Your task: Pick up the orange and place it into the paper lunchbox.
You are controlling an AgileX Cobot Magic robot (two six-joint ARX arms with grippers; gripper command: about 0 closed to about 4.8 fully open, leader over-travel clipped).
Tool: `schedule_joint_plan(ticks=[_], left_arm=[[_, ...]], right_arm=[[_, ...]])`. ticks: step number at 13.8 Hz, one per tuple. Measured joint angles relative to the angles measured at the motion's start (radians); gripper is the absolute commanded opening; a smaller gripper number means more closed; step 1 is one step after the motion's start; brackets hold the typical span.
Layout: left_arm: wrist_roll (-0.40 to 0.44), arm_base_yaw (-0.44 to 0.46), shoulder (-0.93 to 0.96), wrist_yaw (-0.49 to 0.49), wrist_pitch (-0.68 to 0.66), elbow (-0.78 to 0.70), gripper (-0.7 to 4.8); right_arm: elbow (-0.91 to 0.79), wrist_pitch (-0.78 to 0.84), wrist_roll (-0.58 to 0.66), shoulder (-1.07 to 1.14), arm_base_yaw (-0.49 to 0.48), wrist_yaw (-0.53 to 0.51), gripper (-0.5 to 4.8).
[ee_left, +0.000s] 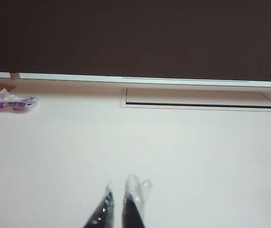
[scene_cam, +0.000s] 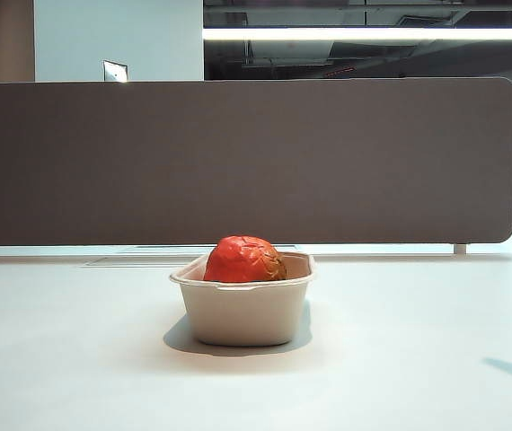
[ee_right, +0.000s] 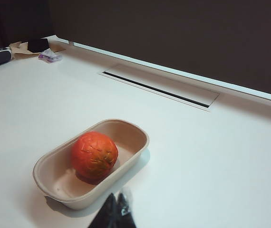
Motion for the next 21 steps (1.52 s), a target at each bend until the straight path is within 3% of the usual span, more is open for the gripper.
schedule_joint_plan(ticks=[3,5,7,8,9,13,21], left_arm=[[0.0,0.0,0.0,0.0,0.0,0.0,0.35],[0.0,0.0,0.0,0.0,0.0,0.0,0.35],[0.0,0.0,0.0,0.001,0.0,0.0,0.35],[0.0,0.0,0.0,0.002,0.0,0.0,0.35],[0.0,0.0,0.0,0.002,0.0,0.0,0.35],[0.0,0.0,0.0,0.002,0.0,0.0,0.35],[0.0,0.0,0.0,0.002,-0.002,0.0,0.35]], right_arm=[[0.0,0.0,0.0,0.0,0.0,0.014,-0.05],[-0.008,0.007,-0.012,-0.007,-0.009,0.084,-0.05],[-0.09,0.042,-0.019,-0.041,-0.15,0.267,-0.05],[-0.113,0.05,-0.019,-0.045,-0.187,0.273,-0.05],[-0.18,0.132,-0.019,-0.047,-0.326,0.232,-0.05],[-0.275,0.291,-0.02,-0.077,-0.497,0.052,-0.05],[-0.325,0.314,-0.019,-0.148,-0.534,0.097,-0.05]])
